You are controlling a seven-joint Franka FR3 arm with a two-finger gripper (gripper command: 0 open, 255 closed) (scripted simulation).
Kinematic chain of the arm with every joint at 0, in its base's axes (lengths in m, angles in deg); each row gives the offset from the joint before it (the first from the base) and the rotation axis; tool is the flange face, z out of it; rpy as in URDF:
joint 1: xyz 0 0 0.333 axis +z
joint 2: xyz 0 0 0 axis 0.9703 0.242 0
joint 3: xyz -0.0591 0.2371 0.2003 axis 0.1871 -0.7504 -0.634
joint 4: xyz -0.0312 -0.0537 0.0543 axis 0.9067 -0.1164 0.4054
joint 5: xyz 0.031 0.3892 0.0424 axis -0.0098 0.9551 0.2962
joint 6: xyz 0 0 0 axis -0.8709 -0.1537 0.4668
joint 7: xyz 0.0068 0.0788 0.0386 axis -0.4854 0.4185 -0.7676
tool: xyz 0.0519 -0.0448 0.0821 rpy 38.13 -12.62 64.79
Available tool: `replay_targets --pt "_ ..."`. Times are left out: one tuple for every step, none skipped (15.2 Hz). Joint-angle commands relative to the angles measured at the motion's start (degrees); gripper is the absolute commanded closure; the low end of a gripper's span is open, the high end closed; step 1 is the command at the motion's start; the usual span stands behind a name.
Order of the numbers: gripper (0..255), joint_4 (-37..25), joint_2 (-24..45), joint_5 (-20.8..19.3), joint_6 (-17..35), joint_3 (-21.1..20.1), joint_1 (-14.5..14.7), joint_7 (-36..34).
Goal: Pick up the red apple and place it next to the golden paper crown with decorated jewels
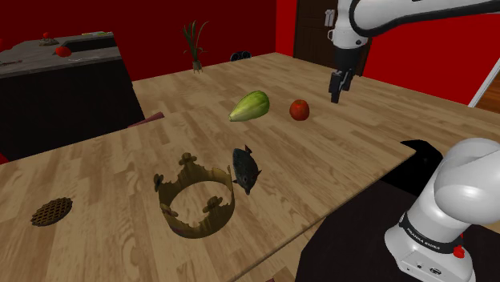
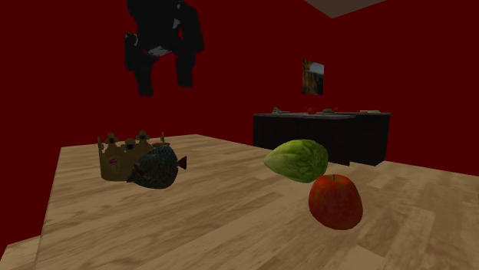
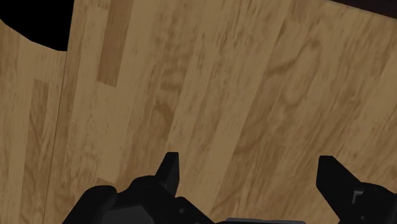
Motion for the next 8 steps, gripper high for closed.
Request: replay_targets --pt "0 -1.5 3.7 -0.4 2.4 1.3 -0.3 1.2" --pt "0 -2.5 5.7 -0.5 3.5 2.0 -0.4 1.9" --pt "0 -3.5 7.8 -0.6 4.6 2.7 -0.5 2.5" --pt "0 -4.6 9.8 -0.6 5.6 3.3 -0.7 3.3" --pt "0 -5.8 11.9 -0.5 6.6 4.0 -0.8 4.0" --pt "0 -7.0 14.0 -0.4 7.5 4.6 -0.9 4.7" --pt "0 -8.3 16.1 -0.2 8.4 5.2 -1.0 5.5" --pt "0 -9.7 18.2 0.0 9.2 5.8 -1.1 6.2"
